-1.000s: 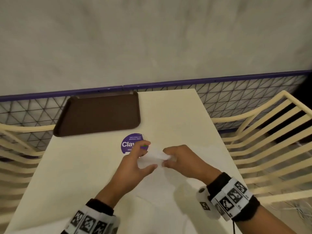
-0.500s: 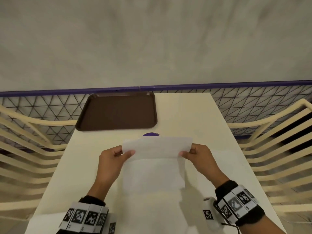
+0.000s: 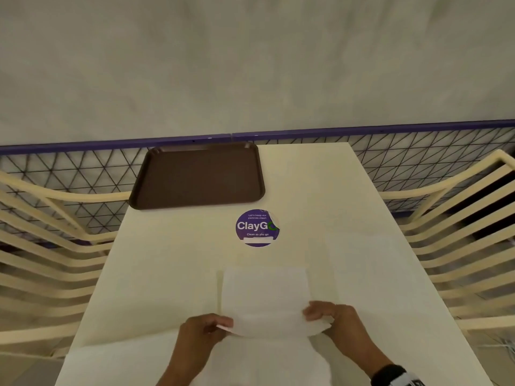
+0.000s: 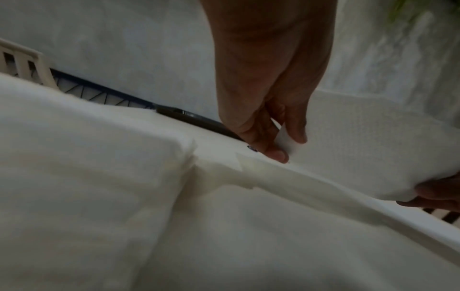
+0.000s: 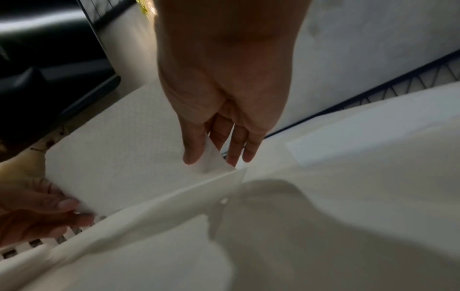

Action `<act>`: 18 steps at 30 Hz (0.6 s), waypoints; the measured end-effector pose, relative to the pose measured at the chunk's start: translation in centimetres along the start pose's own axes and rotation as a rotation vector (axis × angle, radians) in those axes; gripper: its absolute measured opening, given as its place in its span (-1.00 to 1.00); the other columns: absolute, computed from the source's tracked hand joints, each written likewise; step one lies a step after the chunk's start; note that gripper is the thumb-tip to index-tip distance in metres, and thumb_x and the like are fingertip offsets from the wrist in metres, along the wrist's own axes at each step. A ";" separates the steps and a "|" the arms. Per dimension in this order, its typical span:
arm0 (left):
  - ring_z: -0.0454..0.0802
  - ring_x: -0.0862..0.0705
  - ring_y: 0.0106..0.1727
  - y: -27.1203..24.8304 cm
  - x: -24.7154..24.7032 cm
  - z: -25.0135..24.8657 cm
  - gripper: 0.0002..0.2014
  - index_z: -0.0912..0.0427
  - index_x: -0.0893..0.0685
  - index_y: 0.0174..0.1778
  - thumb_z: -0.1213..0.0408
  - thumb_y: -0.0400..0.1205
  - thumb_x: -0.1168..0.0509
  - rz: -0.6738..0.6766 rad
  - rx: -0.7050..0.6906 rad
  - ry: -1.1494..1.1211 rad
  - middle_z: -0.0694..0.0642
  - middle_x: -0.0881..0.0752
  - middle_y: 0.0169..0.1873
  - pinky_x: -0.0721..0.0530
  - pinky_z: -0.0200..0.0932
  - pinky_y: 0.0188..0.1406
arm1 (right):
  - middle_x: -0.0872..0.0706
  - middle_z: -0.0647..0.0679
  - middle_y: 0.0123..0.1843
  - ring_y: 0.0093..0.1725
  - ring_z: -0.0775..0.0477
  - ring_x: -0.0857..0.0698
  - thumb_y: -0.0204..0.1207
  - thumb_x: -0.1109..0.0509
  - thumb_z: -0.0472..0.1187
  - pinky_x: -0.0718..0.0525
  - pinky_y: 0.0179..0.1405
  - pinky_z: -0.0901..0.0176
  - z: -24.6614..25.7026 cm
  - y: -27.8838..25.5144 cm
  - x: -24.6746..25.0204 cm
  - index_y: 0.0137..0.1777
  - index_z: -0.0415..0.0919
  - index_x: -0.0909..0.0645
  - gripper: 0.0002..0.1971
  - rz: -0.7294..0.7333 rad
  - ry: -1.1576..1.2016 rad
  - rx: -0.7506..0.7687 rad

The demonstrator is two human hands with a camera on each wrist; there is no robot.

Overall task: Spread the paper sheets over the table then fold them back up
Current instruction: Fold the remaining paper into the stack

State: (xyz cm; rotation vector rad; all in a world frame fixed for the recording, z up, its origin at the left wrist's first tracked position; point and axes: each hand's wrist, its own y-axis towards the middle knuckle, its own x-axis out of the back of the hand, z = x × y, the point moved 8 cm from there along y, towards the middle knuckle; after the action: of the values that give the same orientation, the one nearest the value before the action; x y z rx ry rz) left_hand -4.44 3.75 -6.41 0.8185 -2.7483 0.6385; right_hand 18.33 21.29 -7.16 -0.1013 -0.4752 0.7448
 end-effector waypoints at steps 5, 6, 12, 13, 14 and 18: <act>-0.21 -0.66 -0.54 1.1 -0.3 2.8 -0.79 0.22 -0.77 -0.39 0.57 0.47 -0.37 -0.034 0.127 0.034 0.05 -0.71 -0.60 -0.61 -0.30 -0.57 | -0.75 0.42 -0.32 -0.21 0.42 -0.71 0.28 -0.53 -0.52 -0.54 -0.16 0.60 -1.0 0.9 -0.8 -0.46 0.21 -0.72 -0.51 -0.024 -0.125 -0.042; -0.18 -0.66 -0.55 1.6 0.0 3.1 -0.87 0.30 -0.74 -0.38 0.52 0.47 -0.40 -0.060 0.140 0.047 0.04 -0.69 -0.62 -0.61 -0.25 -0.58 | -0.73 0.43 -0.39 -0.27 0.43 -0.68 0.32 -0.49 -0.52 -0.53 -0.25 0.60 -0.9 1.3 -0.8 -0.46 0.18 -0.69 -0.53 -0.038 -0.149 -0.051; -0.13 -0.57 -0.63 3.8 0.2 2.9 -0.68 0.21 -0.48 -0.51 0.33 0.50 -0.45 -0.108 0.148 0.184 0.08 -0.63 -0.62 -0.52 -0.24 -0.63 | -0.40 0.07 -0.49 -0.49 0.15 -0.39 0.48 -0.41 -0.28 -0.37 -0.45 0.40 -0.3 3.2 -1.3 -0.37 -0.01 -0.35 -0.68 -0.119 -0.353 -0.153; -0.10 -0.56 -0.61 4.0 0.1 2.9 -0.68 0.19 -0.49 -0.51 0.31 0.50 -0.45 -0.116 0.148 0.215 0.05 -0.62 -0.63 -0.52 -0.23 -0.59 | -0.36 0.06 -0.49 -0.50 0.14 -0.36 0.50 -0.40 -0.28 -0.38 -0.46 0.41 -0.3 3.3 -1.3 -0.28 -0.03 -0.37 -0.73 -0.130 -0.353 -0.168; -0.07 -0.55 -0.57 4.2 0.1 2.8 -0.69 0.15 -0.50 -0.50 0.29 0.50 -0.45 -0.125 0.141 0.246 0.02 -0.61 -0.63 -0.54 -0.21 -0.53 | -0.37 0.06 -0.49 -0.49 0.14 -0.37 0.50 -0.40 -0.30 -0.41 -0.43 0.43 -0.3 3.3 -1.4 -0.15 -0.05 -0.43 -0.81 -0.143 -0.347 -0.179; -0.03 -0.63 -0.20 3.8 -0.2 1.0 -0.84 0.04 -0.53 -0.16 0.21 0.53 -0.41 -0.200 -0.018 0.407 -0.05 -0.61 -0.31 -0.59 -0.16 -0.17 | -0.40 0.04 -0.48 -0.48 0.12 -0.41 0.50 -0.36 -0.37 -0.49 -0.38 0.49 -0.3 2.9 -1.8 0.21 -0.20 -0.49 -0.70 -0.169 -0.320 -0.226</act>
State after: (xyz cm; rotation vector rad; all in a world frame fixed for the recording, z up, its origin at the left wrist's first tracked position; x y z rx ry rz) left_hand -6.50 6.22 -8.69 0.8395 -2.2723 0.6551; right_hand 15.52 22.27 -8.83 -0.1514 -0.8626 0.5405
